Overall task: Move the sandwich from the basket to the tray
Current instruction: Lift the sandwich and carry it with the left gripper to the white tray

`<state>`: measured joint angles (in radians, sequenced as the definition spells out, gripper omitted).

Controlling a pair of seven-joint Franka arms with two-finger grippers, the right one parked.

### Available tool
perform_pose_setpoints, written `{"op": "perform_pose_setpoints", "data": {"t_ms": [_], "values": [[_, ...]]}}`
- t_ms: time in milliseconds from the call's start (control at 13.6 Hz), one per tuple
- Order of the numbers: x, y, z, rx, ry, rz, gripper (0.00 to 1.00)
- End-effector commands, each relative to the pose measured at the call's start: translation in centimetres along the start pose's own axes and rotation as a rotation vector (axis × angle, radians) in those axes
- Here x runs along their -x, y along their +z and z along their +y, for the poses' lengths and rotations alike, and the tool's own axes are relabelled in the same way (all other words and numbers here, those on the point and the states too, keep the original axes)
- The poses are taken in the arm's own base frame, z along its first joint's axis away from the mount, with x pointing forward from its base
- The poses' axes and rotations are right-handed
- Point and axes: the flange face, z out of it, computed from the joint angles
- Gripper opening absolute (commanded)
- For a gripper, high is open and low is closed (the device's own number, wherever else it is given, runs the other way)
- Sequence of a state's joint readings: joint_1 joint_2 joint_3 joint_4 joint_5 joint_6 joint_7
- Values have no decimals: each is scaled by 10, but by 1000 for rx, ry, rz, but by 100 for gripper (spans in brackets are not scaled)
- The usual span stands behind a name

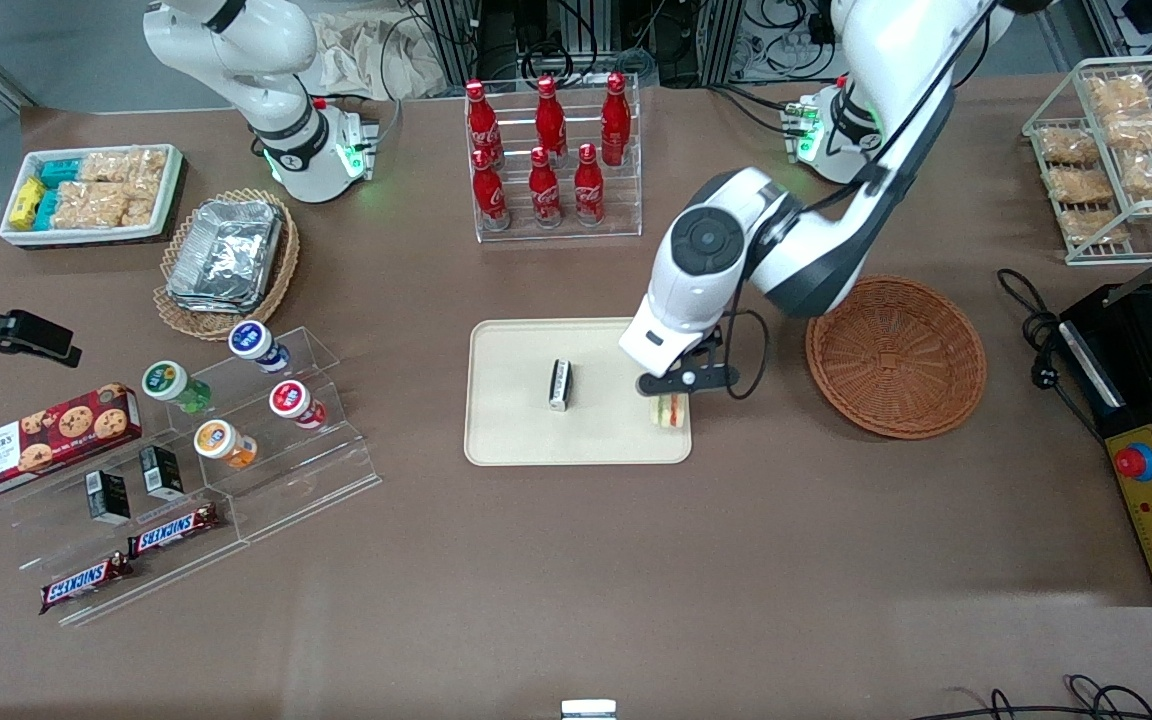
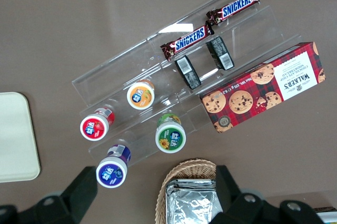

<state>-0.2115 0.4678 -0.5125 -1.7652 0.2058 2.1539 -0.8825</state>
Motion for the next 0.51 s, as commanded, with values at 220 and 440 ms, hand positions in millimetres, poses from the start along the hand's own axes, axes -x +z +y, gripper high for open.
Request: {"op": "perform_pose_setpoints", "data": {"t_ms": [220,440], "values": [[-5,65,15,-53,-8,58,0],[-1,85,21,-41,-8,58,2]]}}
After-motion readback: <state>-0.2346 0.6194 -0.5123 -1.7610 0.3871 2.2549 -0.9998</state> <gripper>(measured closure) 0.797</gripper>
